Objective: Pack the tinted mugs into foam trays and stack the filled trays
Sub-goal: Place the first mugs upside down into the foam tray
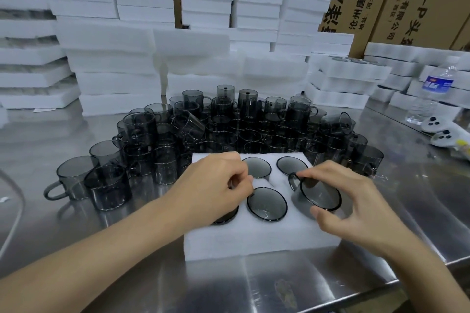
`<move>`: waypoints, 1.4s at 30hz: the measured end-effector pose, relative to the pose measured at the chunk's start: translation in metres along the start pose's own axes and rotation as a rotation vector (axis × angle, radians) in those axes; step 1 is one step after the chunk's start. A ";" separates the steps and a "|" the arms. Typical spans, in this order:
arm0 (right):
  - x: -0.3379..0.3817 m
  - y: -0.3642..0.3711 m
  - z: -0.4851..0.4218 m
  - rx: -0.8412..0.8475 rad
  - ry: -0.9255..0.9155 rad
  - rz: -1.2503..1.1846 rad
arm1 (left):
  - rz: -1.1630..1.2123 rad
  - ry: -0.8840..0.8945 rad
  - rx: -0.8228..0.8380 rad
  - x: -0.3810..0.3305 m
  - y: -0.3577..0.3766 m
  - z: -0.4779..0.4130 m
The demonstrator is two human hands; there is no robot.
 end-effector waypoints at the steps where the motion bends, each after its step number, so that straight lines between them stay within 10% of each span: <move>1: 0.000 0.002 0.000 -0.015 0.001 0.020 | 0.000 0.003 -0.002 0.000 0.000 0.000; 15: -0.018 0.017 0.000 -0.168 -0.241 -0.071 | 0.002 0.030 -0.010 0.003 0.001 -0.002; 32: 0.000 0.028 0.018 -0.041 -0.161 0.522 | 0.034 0.021 -0.049 0.001 0.000 -0.001; 42: 0.028 0.025 0.030 -0.154 -0.303 0.556 | 0.481 0.203 -0.531 0.030 -0.029 0.016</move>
Point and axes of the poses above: each hand's wrist, its own z-axis away from the middle knuckle, its own y-axis out of the palm, x = y × z, the point moved 5 cm from there along -z, towards the middle knuckle, and after that the axes turned 15 degrees about x, right-handed, at the moved point
